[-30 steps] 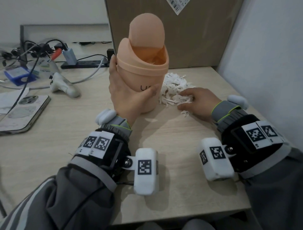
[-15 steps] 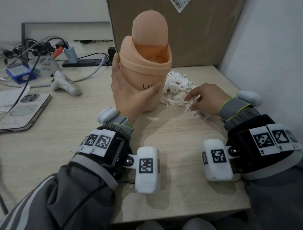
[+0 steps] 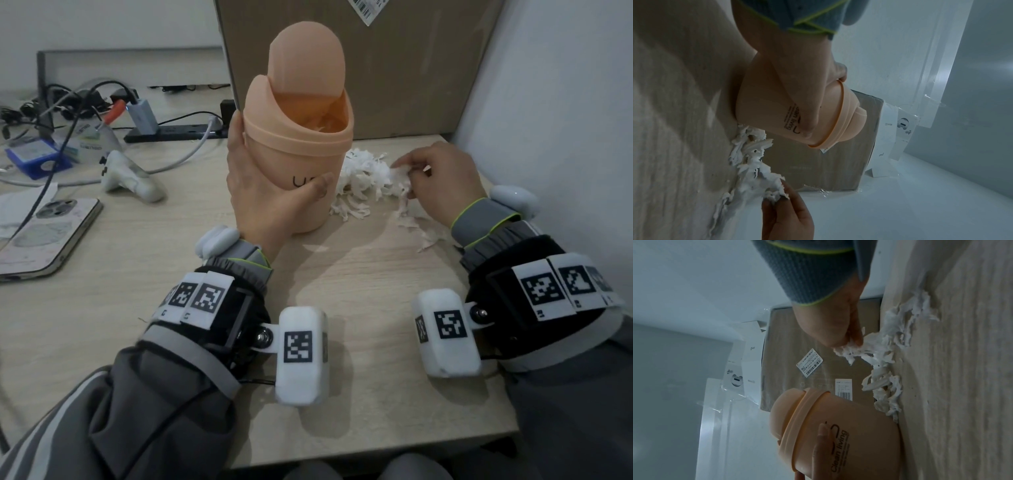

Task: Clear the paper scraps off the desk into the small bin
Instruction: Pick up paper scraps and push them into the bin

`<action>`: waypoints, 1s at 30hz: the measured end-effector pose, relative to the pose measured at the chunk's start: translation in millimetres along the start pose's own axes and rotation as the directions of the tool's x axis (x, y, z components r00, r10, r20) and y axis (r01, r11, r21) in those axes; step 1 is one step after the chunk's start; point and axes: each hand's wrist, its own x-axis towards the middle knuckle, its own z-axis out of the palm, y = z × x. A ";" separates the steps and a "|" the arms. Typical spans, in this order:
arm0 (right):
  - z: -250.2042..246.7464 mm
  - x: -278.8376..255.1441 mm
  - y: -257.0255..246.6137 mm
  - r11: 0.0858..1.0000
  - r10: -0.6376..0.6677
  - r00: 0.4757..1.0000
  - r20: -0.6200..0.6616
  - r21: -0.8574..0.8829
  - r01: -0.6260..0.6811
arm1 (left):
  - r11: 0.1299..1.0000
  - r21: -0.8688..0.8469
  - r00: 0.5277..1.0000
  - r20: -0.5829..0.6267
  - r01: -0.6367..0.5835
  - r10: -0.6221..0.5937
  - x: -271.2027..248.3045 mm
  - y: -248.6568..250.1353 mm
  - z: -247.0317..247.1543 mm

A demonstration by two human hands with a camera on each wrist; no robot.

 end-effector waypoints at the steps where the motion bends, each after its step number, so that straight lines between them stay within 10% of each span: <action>1: -0.8 -0.2 -0.8 0.999 0.030 0.999 -0.019 0.025 -0.029 | 1.000 0.003 1.000 0.001 -0.001 0.001 0.0 0.1 0.1; 30: -9.8 -1.9 -14.4 0.888 0.105 0.965 -0.242 0.459 0.019 | 0.993 0.036 0.993 0.041 -0.113 0.112 -5.3 11.0 -0.5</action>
